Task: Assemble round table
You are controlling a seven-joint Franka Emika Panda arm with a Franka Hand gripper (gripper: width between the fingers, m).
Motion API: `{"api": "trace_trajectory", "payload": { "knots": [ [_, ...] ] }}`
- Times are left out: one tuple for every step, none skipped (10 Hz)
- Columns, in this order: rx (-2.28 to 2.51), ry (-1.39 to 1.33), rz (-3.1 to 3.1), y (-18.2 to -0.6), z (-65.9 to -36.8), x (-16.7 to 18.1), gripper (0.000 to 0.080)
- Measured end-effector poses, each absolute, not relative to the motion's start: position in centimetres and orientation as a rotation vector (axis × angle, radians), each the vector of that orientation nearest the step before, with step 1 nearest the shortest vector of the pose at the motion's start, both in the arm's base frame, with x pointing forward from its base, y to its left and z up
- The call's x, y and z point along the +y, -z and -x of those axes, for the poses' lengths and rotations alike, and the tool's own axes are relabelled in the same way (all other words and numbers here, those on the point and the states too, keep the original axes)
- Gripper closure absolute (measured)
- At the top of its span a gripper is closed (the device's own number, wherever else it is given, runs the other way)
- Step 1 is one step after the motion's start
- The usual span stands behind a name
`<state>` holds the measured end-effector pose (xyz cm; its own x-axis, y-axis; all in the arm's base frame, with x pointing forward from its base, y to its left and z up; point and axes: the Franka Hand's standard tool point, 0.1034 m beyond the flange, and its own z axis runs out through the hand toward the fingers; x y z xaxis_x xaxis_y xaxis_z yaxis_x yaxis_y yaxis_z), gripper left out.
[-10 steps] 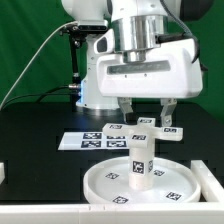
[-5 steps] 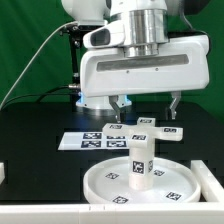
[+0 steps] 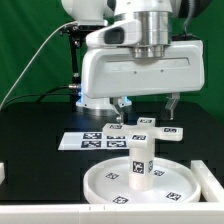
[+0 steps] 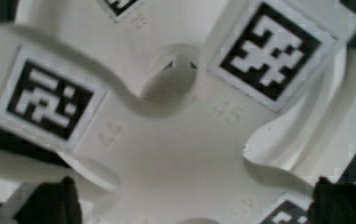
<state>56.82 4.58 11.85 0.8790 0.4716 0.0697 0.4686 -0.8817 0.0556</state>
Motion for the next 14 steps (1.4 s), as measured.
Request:
{"api": "trace_trajectory", "payload": {
  "knots": [
    [0.782, -0.124, -3.003, -11.7, -56.8, 4.2, 0.0151],
    [0.758, -0.124, -3.009, -11.7, -56.8, 4.3, 0.0151],
    [0.72, -0.111, -3.025, -11.6, -56.7, 4.2, 0.0151],
    [0.661, -0.072, -3.046, -11.3, -56.3, 4.1, 0.0151],
    [0.622, -0.064, -3.054, -11.2, -56.5, 4.0, 0.0151],
    [0.607, -0.054, -3.055, -10.8, -56.4, 4.1, 0.0151],
    [0.615, -0.048, -3.053, -10.5, -56.3, 4.3, 0.0151],
    [0.626, -0.047, -3.05, -10.3, -56.3, 4.8, 0.0151],
    [0.633, -0.05, -3.048, -10.2, -56.3, 4.9, 0.0151],
    [0.63, -0.048, -3.047, -9.9, -56.3, 4.7, 0.0151],
    [0.63, -0.052, -3.045, -9.8, -56.3, 4.7, 0.0151],
    [0.627, -0.053, -3.045, -9.8, -56.3, 4.7, 0.0283],
    [0.586, -0.055, -3.05, -9.9, -56.4, 4.2, 0.0283],
    [0.571, -0.054, -3.054, -9.8, -56.4, 4.2, 0.0358]
  ]
}}
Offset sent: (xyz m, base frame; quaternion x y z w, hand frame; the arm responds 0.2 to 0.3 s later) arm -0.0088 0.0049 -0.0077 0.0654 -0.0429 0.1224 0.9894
